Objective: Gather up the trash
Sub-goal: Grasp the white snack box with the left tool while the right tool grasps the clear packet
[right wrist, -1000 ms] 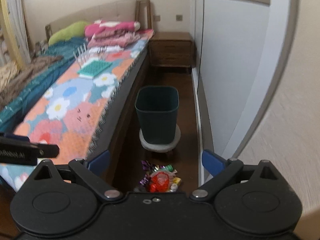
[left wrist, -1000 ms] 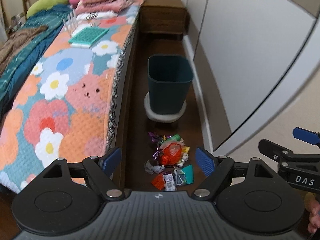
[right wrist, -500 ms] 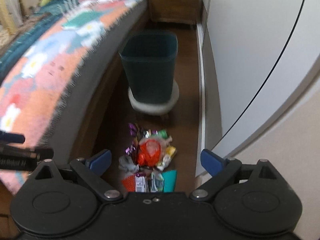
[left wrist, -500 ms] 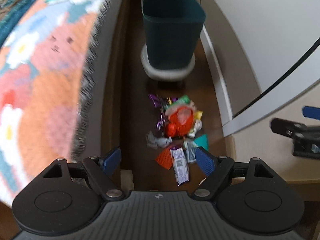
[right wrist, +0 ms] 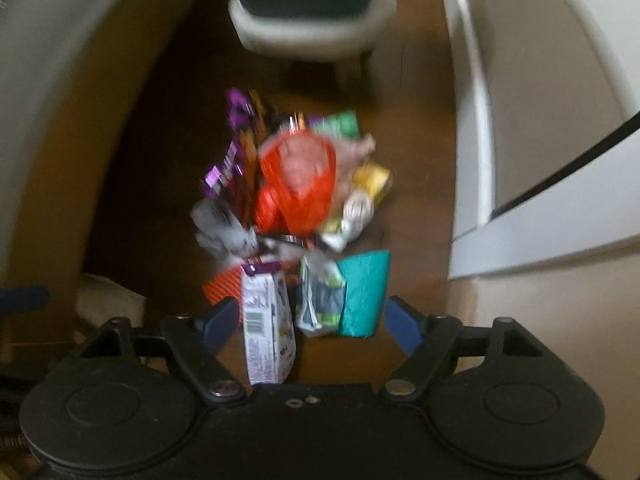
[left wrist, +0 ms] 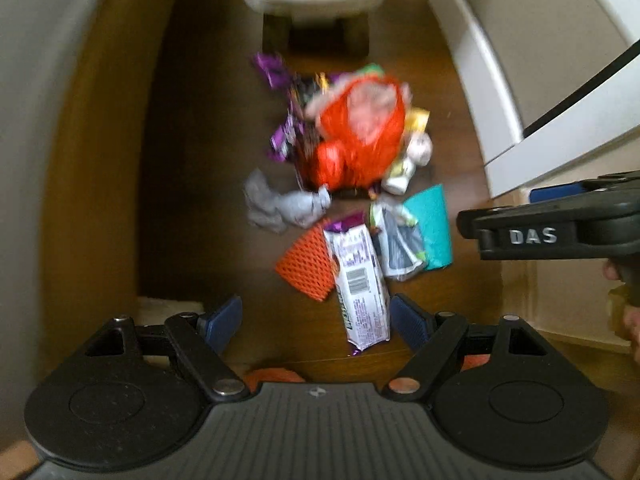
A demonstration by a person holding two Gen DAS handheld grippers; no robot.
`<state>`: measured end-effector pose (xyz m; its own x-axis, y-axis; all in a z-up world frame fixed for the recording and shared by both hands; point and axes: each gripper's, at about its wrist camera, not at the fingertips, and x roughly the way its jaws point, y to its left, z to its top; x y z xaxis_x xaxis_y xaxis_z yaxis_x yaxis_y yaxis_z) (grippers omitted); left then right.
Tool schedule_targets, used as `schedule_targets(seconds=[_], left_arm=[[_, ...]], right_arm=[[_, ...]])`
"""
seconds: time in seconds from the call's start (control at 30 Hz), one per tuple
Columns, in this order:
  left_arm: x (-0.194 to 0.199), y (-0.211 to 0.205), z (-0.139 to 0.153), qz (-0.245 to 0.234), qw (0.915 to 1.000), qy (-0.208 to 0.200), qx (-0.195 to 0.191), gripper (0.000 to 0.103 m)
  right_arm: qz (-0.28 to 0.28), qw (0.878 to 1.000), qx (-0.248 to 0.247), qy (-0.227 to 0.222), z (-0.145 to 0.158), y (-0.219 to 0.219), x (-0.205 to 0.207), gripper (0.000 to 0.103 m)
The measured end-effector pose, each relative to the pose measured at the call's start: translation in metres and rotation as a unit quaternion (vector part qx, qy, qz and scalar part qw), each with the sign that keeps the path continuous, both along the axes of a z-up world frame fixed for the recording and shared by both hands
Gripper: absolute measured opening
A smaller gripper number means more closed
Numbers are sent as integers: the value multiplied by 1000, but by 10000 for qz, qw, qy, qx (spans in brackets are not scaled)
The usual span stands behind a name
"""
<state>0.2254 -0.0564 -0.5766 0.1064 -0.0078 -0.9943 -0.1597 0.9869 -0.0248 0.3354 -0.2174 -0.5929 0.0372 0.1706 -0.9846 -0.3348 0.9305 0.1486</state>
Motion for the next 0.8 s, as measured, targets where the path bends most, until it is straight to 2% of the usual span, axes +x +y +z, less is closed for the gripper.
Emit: schedule_targets(seconds=[0.1,0.2,0.33,0.43,0.53,0.73,0.77,0.8], left_arm=[[8,-6,-46,136,9998,53,139,82],[15,-5,-88,432,9987,270,34,82],[22,-17,-128,468,9985,288,2,82],[28,-30,-152,453,9986,287,-6,81],[32,-40,-176,514,9980,357,-109,81],[30,-53,-205,505,9975,497,-39,80],[29,-53,-208,538,9971,529,-64,78],[28,-53,-211,561,9968,561,-73,69]], right_arm=[[24,9999,-44,149,-53,2,3,73],[171,9992,-83,345,-100,6,7,69],[332,9984,-24,457,-141,13,13,65],[397,9978,33,534,-165,20,18,62],[408,9974,24,589,-183,22,21,55],[599,9959,-50,678,-205,22,14,41],[604,9958,-59,680,-207,22,13,37],[593,9959,-67,677,-209,21,12,33]])
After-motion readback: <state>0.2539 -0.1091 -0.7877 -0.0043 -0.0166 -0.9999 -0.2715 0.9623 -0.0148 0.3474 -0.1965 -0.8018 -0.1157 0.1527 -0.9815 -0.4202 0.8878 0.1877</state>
